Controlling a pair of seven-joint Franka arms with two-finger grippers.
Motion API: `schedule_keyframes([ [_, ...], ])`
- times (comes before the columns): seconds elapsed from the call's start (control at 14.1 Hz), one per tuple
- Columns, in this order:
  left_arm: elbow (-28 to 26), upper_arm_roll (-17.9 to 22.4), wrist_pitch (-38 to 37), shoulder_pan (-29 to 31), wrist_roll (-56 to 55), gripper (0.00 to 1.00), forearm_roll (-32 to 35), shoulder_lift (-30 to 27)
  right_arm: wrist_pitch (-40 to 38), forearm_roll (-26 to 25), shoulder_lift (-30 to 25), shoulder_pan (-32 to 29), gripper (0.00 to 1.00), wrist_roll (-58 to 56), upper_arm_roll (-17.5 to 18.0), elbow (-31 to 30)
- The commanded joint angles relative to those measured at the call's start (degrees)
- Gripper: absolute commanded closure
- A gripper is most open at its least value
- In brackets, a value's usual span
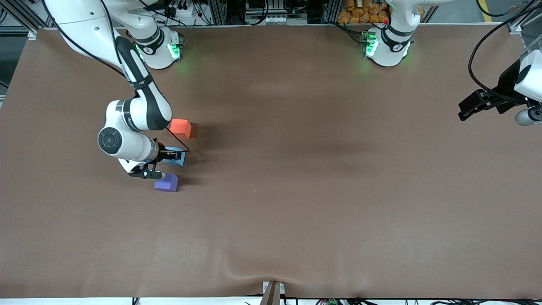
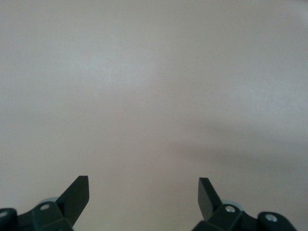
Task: Place blue block between orange and purple blocks
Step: 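Lower the blue cube between the orange and purple cubes, open the right gripper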
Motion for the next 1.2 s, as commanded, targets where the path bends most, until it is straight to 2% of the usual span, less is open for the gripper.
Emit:
schedule_keyframes([
  [0.0,0.39,-0.08,0.89,0.57,1.17,0.0,-1.51,0.3,1.6,1.03,-0.2,0.18,0.33,-0.48,0.01,-1.31],
  [0.07,0.39,-0.08,0.8,0.57,1.17,0.0,-1.51,0.3,1.6,1.03,-0.2,0.18,0.0,-0.48,0.01,-1.31],
  [0.35,0.3,-0.08,0.8,0.57,1.25,0.0,-1.51,0.3,0.9,1.03,-0.38,0.18,0.0,-0.4,0.01,-1.22],
  [0.71,0.3,-0.08,1.06,0.48,1.52,0.0,-1.51,0.92,-4.54,1.03,-2.92,-0.52,0.0,-0.31,-0.16,0.79],
  [1.13,0.3,-0.08,1.33,0.05,1.43,0.0,-1.51,0.92,-18.52,-0.02,-7.05,-7.45,0.0,-1.36,-0.34,14.59],
])
